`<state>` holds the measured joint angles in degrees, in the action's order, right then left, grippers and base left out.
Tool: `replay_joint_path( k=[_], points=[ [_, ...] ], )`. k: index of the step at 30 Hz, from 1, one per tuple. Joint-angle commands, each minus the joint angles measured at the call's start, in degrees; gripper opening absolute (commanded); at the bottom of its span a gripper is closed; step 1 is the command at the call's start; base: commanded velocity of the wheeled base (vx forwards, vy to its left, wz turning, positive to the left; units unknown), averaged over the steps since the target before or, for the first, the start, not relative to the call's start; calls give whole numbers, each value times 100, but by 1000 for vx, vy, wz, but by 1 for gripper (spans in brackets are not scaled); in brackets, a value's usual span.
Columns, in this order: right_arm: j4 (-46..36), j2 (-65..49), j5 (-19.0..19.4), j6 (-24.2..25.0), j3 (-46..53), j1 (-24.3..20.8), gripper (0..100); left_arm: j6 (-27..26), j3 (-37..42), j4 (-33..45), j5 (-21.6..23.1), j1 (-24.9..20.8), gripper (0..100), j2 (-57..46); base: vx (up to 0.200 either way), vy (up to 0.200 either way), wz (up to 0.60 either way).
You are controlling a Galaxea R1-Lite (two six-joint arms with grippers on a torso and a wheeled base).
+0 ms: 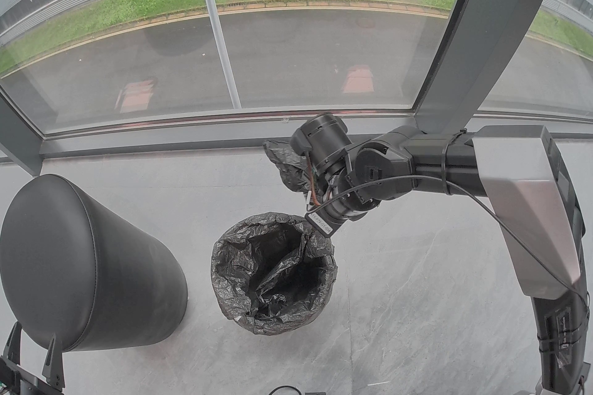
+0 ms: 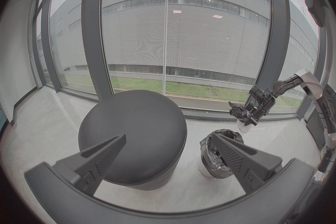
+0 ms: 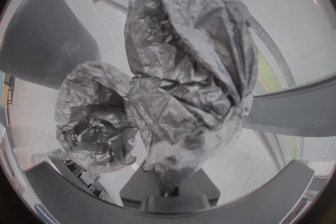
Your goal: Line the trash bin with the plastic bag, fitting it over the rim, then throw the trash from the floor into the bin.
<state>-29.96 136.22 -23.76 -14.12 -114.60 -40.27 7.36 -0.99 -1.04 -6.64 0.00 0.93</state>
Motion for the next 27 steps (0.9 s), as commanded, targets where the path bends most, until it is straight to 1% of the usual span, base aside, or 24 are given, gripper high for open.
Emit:
replay_joint_path(
  k=[1,3,4,8,21,27],
  points=[
    [-18,-315,-103,-74,1,-640,0,2,20,-2,-4,0,100,-93,0,0,0],
    [-18,-306,-103,-74,1,-728,0,2,28,-2,-4,0,100,-93,0,0,0],
    [-27,-262,-103,-74,1,-904,0,2,20,-2,-4,0,100,-93,0,0,0],
    [-27,-157,-103,-74,1,-1194,0,2,28,-2,-4,0,100,-93,0,0,0],
    [-18,511,-103,-74,1,-1555,0,11,28,-2,-4,0,100,-93,0,0,0],
    [-1,722,-103,-74,1,-1607,0,11,28,-2,-4,0,100,-93,0,0,0]
  ],
)
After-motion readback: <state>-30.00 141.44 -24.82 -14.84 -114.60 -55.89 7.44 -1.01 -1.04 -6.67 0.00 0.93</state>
